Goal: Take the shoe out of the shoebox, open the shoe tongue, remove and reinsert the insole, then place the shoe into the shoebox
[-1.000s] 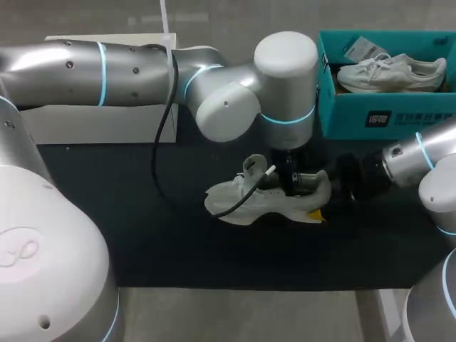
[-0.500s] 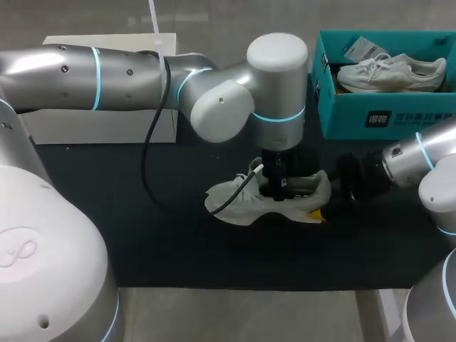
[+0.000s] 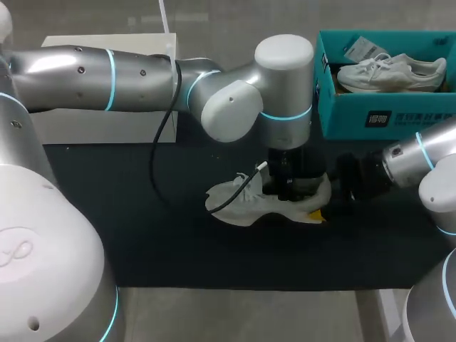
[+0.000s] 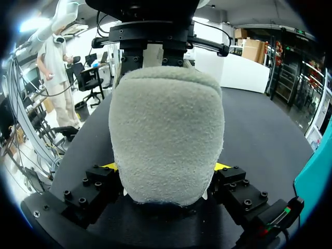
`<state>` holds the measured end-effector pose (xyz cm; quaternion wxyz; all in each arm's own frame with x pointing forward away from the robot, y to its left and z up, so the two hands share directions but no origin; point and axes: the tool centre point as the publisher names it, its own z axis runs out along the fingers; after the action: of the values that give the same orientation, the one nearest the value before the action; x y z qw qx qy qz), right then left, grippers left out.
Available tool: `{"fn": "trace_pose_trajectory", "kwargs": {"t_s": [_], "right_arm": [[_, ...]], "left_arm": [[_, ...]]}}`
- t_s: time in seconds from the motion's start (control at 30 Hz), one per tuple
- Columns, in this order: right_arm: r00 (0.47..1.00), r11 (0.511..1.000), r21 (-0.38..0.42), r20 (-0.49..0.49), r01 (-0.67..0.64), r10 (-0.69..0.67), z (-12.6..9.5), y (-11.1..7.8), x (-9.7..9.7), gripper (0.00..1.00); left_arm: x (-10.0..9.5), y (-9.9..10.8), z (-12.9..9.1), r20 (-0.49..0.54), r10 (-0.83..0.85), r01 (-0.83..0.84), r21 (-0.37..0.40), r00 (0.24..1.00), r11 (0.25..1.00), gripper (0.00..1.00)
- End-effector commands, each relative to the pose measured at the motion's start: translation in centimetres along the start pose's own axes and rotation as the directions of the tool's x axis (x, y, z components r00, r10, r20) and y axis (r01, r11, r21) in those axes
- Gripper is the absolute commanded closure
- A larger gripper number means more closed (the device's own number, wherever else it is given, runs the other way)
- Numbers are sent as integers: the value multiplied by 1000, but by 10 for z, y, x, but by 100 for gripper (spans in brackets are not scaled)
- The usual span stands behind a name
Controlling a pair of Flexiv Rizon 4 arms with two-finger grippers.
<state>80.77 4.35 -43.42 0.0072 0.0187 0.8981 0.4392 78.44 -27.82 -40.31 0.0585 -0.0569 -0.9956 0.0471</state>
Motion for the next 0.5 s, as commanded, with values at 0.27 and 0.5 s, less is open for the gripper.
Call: {"fn": "trace_pose_trajectory", "kwargs": {"t_s": [0.27, 0.5], "right_arm": [[1000, 1000, 1, 3, -1, 1, 4, -1, -2, 100], [1000, 1000, 1, 3, -1, 1, 4, -1, -2, 100]], "left_arm": [[-2, -6, 24, -14, -22, 22, 3, 1000, 1000, 67], [-14, -9, 38, 81, -38, 39, -6, 996, 999, 65]]}}
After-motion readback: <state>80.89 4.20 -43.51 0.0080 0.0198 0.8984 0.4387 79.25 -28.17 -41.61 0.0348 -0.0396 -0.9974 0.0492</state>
